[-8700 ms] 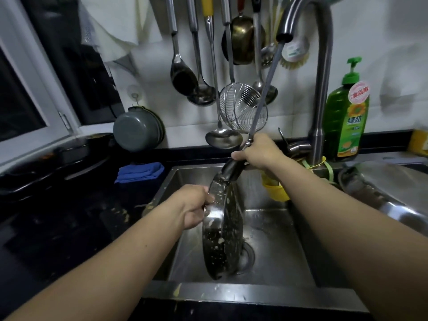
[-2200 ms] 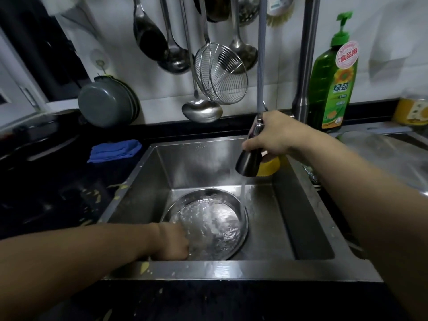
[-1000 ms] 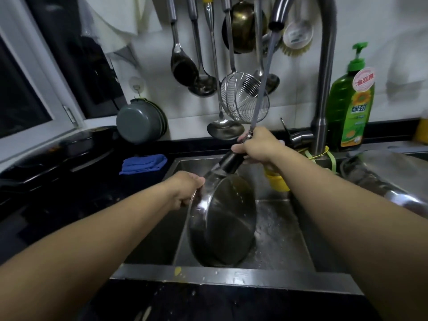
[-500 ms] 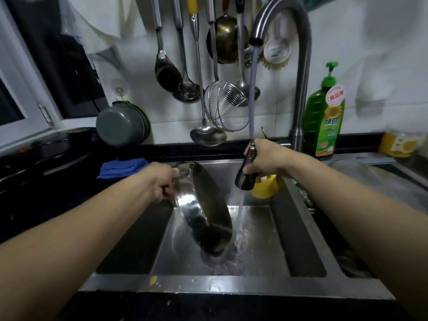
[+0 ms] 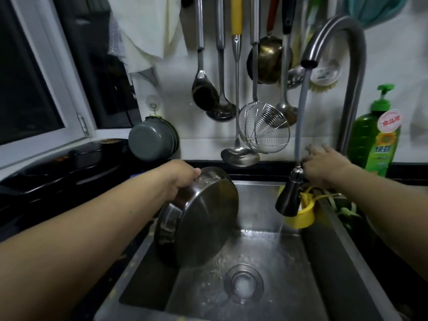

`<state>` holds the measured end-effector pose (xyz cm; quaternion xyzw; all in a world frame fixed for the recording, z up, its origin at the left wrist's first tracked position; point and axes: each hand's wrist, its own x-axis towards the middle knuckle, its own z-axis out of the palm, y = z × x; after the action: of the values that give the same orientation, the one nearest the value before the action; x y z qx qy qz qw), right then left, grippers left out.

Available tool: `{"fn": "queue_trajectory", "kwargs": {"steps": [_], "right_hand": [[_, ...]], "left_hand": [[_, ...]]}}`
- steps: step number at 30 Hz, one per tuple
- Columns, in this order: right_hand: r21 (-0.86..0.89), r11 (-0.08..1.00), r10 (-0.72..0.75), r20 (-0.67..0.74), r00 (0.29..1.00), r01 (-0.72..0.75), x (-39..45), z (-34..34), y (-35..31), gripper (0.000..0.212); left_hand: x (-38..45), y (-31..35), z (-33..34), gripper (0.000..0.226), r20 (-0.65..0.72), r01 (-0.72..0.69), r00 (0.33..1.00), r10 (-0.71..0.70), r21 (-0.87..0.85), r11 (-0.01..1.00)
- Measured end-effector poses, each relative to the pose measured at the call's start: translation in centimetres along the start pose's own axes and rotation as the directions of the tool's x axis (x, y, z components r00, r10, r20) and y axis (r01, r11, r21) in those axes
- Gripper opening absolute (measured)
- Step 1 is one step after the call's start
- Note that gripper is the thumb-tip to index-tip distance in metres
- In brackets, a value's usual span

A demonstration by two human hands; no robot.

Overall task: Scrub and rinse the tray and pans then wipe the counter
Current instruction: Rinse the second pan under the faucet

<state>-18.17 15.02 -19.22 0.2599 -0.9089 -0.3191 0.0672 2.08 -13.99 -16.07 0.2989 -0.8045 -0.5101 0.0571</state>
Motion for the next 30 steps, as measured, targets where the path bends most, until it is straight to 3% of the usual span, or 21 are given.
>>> {"fn": "queue_trajectory", "kwargs": {"steps": [3, 7, 10, 18, 22, 25, 30], "right_hand": [[0.161, 0.986, -0.037, -0.042, 0.998, 0.043, -0.6, -0.3, 0.3, 0.057], [0.421, 0.907, 0.099, -0.232, 0.968, 0.008, -3.4, 0.2, 1.1, 0.049], [0.598, 0.801, 0.175, -0.189, 0.966, -0.028, -7.4, -0.8, 1.4, 0.043], [0.669, 0.741, 0.138, -0.231, 0.963, 0.054, -14.9, -2.0, -0.1, 0.038], [0.705, 0.708, 0.126, -0.183, 0.975, 0.040, -17.1, -1.1, -0.9, 0.040], [0.738, 0.674, 0.151, -0.169, 0.974, 0.024, -18.4, -0.8, -1.5, 0.037], [0.743, 0.669, 0.147, -0.164, 0.976, 0.024, -19.6, -0.2, -2.6, 0.030]], "left_hand": [[-0.5, 0.1, -0.8, 0.032, -0.014, -0.038, 0.999, 0.038, 0.031, 0.999], [-1.6, 0.7, -2.2, 0.018, 0.060, 0.020, 0.998, -0.021, 0.009, 1.000], [-4.0, 1.3, -2.5, 0.021, 0.109, 0.085, 0.991, -0.075, -0.096, 0.992], [-9.1, 1.5, -1.9, 0.029, 0.108, 0.236, 0.972, -0.210, -0.432, 0.871], [-11.0, -0.4, -0.7, 0.034, 0.087, 0.224, 0.972, -0.220, -0.636, 0.738], [-12.3, -2.9, -0.2, 0.033, 0.028, 0.182, 0.961, -0.274, -0.810, 0.557], [-14.1, -5.6, 0.6, 0.036, -0.066, 0.107, 0.916, -0.396, -0.910, 0.400]]}}
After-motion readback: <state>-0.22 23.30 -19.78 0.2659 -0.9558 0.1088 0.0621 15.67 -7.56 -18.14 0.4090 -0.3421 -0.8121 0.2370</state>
